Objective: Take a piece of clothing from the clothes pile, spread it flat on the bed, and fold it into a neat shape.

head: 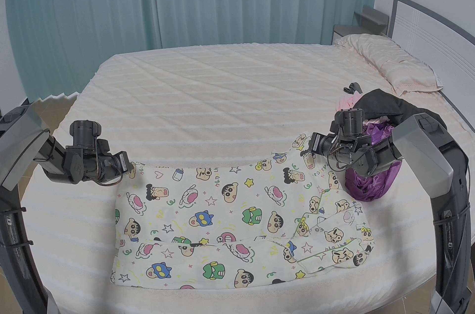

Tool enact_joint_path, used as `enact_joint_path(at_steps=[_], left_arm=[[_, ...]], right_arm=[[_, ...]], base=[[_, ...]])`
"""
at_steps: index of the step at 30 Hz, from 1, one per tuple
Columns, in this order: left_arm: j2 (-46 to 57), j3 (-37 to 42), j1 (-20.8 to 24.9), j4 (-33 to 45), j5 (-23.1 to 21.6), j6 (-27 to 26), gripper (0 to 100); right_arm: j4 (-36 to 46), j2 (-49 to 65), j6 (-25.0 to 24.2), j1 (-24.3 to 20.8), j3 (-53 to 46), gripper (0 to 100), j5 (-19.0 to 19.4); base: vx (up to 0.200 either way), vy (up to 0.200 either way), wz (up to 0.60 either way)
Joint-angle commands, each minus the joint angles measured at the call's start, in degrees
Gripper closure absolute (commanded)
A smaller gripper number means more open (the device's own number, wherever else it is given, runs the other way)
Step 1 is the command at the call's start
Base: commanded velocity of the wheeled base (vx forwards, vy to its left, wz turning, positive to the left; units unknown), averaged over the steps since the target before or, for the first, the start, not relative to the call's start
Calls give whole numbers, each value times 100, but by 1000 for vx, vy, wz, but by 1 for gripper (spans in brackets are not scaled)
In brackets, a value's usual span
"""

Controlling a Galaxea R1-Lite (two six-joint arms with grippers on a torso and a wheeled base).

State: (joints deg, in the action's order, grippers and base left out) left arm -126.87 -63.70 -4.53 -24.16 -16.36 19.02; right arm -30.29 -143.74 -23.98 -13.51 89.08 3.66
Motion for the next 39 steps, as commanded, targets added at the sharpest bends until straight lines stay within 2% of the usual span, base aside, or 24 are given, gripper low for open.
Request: enact_joint_path(at_steps=[1, 14, 29, 35, 39], left_arm=[[-13, -11, -4, -1, 1, 5, 100], [66, 138, -21, 26, 1, -3, 100], [839, 991, -91, 8, -34, -91, 100], [1050, 1500, -118, -27, -60, -478, 100], [1252, 1834, -127, -36, -69, -539, 100]], right_arm=[[-12, 13, -2, -3, 4, 100, -23], [-214, 364, 60, -47, -549, 100, -23], [-768, 1428, 104, -135, -2237, 100, 47], [-1119, 1762, 289, -231, -3054, 100, 56], [-1488, 1929, 385, -275, -3573, 100, 56]], base=[[0, 0, 0], [0, 0, 0], [0, 0, 0], [0, 0, 0], [0, 0, 0]])
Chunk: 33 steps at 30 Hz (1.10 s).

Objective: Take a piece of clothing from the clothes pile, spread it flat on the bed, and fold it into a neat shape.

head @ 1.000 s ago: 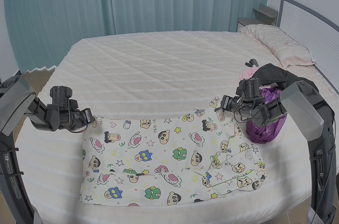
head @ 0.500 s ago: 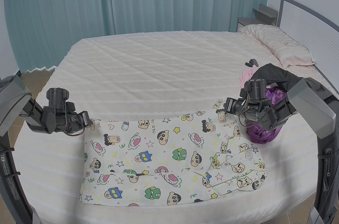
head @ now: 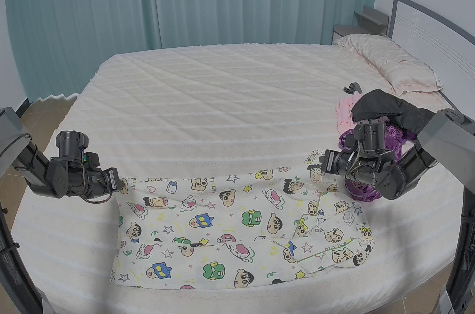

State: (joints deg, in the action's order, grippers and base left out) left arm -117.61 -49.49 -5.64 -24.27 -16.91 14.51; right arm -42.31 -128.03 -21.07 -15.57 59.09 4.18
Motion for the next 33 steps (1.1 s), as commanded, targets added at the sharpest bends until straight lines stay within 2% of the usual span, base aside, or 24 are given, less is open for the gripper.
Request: enact_joint_path(at_steps=[1, 10, 15, 22, 29, 30, 32, 33], left_arm=[[388, 493, -16, -25, -23, -97, 100], [749, 1135, 11, -34, -32, -115, 100], [714, 1486, 11, -43, -58, -370, 100], [652, 1847, 20, -51, -269, -466, 100], [503, 2023, 20, -51, -269, -466, 100], [485, 2119, 20, -51, -278, -475, 100], [485, 2163, 20, -51, -278, -475, 100], [485, 2251, 20, -60, -269, -484, 0]], right_arm=[[-339, 419, 111, -69, -706, 100, 4], [-734, 823, 199, -166, -1892, 100, 4], [-1165, 770, 199, -298, -2472, 100, -5], [-1701, 515, 182, -377, -3008, 100, -31], [-2176, 340, 182, -377, -3465, 100, -40], [-2387, 225, 182, -368, -3624, 0, -49], [-2440, 181, 173, -368, -3676, 0, -58], [-2536, 129, 164, -333, -3773, 0, -58]], base=[[0, 0, 0], [0, 0, 0], [0, 0, 0], [0, 0, 0], [0, 0, 0], [0, 0, 0], [0, 0, 0], [0, 0, 0]])
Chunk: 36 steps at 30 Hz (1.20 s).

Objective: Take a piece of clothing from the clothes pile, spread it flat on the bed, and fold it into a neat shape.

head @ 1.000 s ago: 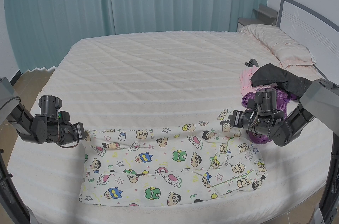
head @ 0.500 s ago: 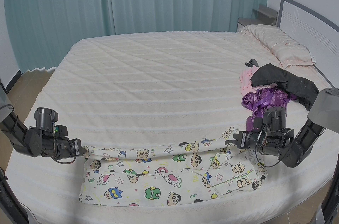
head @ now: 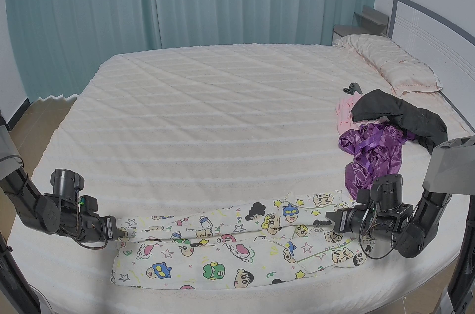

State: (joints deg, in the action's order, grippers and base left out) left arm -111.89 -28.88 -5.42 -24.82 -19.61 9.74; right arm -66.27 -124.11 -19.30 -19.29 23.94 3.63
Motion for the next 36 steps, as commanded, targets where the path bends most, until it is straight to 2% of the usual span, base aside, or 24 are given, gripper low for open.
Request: enact_joint_path(at_steps=[1, 6, 10, 11, 12, 15, 16, 18, 22, 30, 36], left_arm=[[-88, 225, -2, 3, 10, -7, 0], [-61, 322, -73, 3, -7, 28, 0], [35, 401, -231, 3, -51, 81, 0], [35, 401, -231, 3, -51, 81, 0], [114, 427, -345, 12, -165, 125, 0], [369, 453, -556, 12, -666, 643, 0], [404, 445, -574, 12, -710, 757, 0], [624, 392, -635, 3, -913, 1443, 0], [809, 383, -662, -5, -1282, 2225, 0], [773, 550, -697, -225, -1352, 2269, 0], [721, 743, -706, -559, -1352, 2269, 0]], right_arm=[[-194, -280, -30, 48, -320, 0, -3], [-563, -236, -180, 127, -540, 0, 6], [-835, -78, -725, 136, -786, 0, 6], [-835, -78, -725, 136, -786, 0, 6], [-844, -69, -962, 171, -856, 0, 6], [-844, -166, -1542, 294, -830, 0, 15], [-844, -192, -1621, 303, -821, 0, 23], [-844, -298, -1937, 338, -759, 0, 50], [-844, -561, -2017, 347, -540, 0, 50], [-765, -693, -1946, 408, -56, 0, 59], [-756, -728, -1885, 390, 102, 0, 234]], base=[[0, 0, 0], [0, 0, 0], [0, 0, 0], [0, 0, 0], [0, 0, 0], [0, 0, 0], [0, 0, 0], [0, 0, 0], [0, 0, 0], [0, 0, 0], [0, 0, 0]])
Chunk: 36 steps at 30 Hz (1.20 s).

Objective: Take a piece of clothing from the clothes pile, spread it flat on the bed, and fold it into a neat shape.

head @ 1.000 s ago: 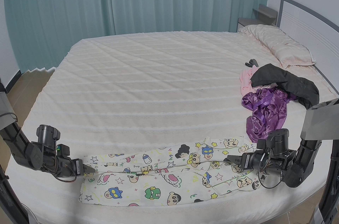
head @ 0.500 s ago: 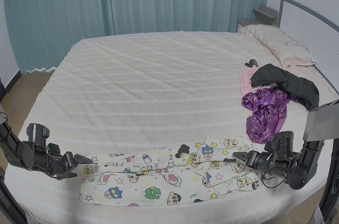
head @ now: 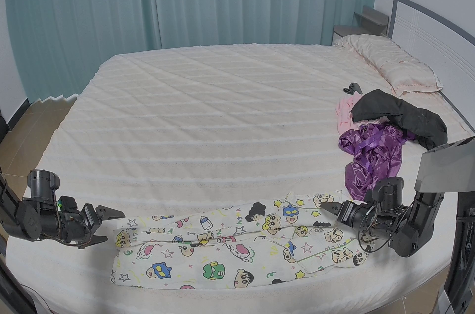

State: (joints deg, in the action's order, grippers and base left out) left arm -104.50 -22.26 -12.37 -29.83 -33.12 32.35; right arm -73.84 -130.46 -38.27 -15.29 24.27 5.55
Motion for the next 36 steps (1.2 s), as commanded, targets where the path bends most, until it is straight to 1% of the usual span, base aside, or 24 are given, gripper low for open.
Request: enact_joint_path(at_steps=[1, 5, 6, 11, 16, 28, 32, 35, 36], left_arm=[[-36, 81, -11, -76, -1, 17, 0], [-141, 108, -11, -102, -1, 17, 0], [-159, 117, -11, -102, -10, 8, 0], [-282, 117, -11, -111, -10, -10, 0], [-308, 125, -11, -111, -19, -10, 0], [-343, 178, -2, -111, -28, -10, 0], [-343, 205, 16, -111, -36, -19, 0], [-343, 205, 24, -111, -45, -19, 0], [-343, 205, 24, -111, -45, -19, 0]], right_arm=[[1, -120, 12, -18, 69, 0, 43], [1, -128, 30, -18, 148, 0, 61], [1, -128, 30, -18, 148, 100, 69], [1, -137, 30, 17, 104, 100, 69], [-8, -84, 21, 149, 51, 100, 61], [-69, 416, 30, 386, -291, 100, 78], [-69, 416, 126, 483, -476, 100, 236], [-69, 355, 188, 518, -494, 100, 271], [-69, 355, 188, 518, -494, 0, 271]], base=[[0, 0, 0], [0, 0, 0], [0, 0, 0], [0, 0, 0], [0, 0, 0], [0, 0, 0], [0, 0, 0], [0, 0, 0], [0, 0, 0]])
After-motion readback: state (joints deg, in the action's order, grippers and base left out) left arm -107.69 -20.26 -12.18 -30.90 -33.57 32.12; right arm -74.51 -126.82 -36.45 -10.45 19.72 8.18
